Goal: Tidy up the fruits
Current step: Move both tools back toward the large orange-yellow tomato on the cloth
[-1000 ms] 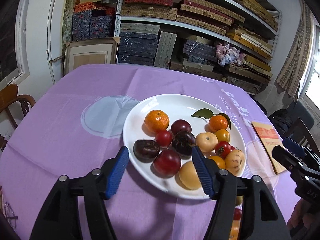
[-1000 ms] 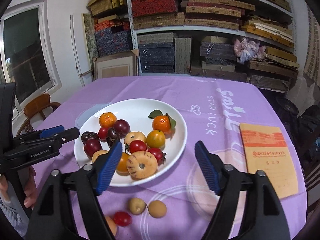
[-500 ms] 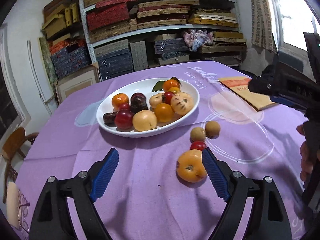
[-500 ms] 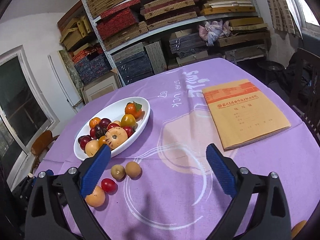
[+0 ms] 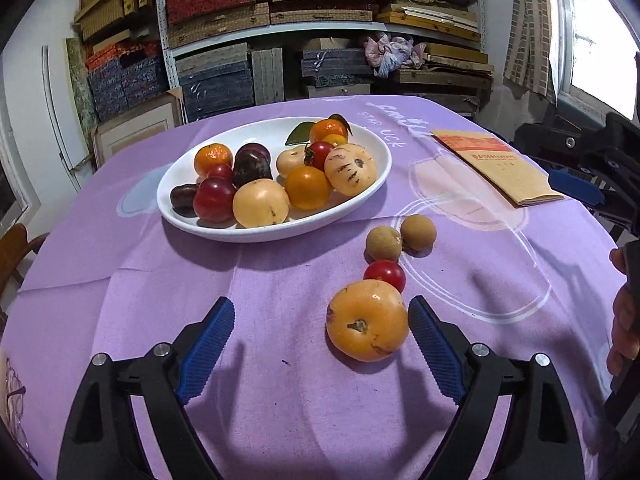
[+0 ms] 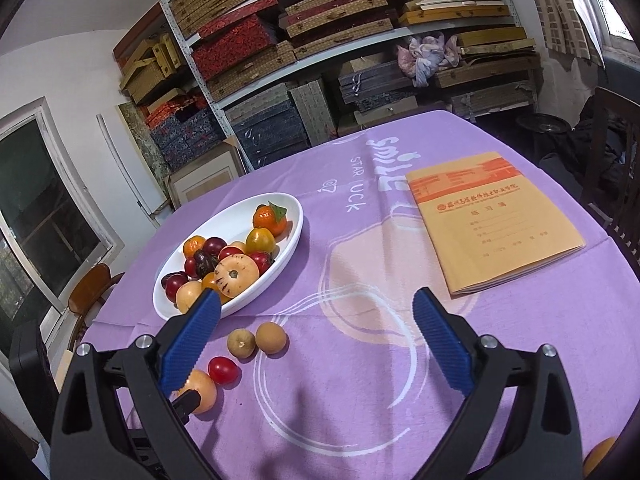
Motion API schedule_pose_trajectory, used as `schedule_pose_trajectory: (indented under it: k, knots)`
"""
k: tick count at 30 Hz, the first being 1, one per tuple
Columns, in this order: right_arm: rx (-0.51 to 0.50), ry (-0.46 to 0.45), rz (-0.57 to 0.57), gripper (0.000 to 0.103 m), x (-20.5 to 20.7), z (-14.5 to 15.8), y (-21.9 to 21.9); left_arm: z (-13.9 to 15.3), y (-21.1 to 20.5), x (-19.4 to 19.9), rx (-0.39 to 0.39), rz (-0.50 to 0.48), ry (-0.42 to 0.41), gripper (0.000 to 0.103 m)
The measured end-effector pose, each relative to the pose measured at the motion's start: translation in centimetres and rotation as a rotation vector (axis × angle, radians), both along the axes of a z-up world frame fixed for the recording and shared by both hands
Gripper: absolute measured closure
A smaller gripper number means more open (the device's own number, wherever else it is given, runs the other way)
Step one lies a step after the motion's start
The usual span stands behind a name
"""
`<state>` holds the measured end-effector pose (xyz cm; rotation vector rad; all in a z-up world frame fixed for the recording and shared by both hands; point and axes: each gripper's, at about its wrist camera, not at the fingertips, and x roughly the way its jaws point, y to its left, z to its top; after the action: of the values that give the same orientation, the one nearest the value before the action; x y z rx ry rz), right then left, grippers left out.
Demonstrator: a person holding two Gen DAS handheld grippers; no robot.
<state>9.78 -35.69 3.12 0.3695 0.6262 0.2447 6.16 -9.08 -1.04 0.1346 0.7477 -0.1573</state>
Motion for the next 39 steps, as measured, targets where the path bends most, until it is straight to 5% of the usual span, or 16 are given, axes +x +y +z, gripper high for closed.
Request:
schedule_pose_trajectory:
  k: [7, 10, 13, 24, 39]
  knots:
    - [0.008, 0.005, -0.003, 0.008, 0.0, -0.1, -0.1, 0.4, 2.7, -1.1, 0.052, 0.048, -0.022, 0.011]
    - [-0.001, 0.003, 0.002, 0.008, 0.0, -0.2, 0.2, 1.0, 4.3, -0.8, 0.012, 0.082, -0.012, 0.011]
    - [-0.009, 0.007, 0.005, 0.008, 0.1, -0.3, 0.3, 1.3, 4.0, -0.6, -0.026, 0.055, 0.005, 0.011]
    - [-0.018, 0.018, 0.008, 0.008, 0.5, -0.8, 0.4, 0.2, -0.5, -0.7, 0.023, -0.08, 0.018, 0.011]
    - [-0.011, 0.024, 0.004, 0.008, 0.4, -0.9, 0.4, -1.4, -0.7, -2.4, 0.008, -0.175, 0.111, 0.012]
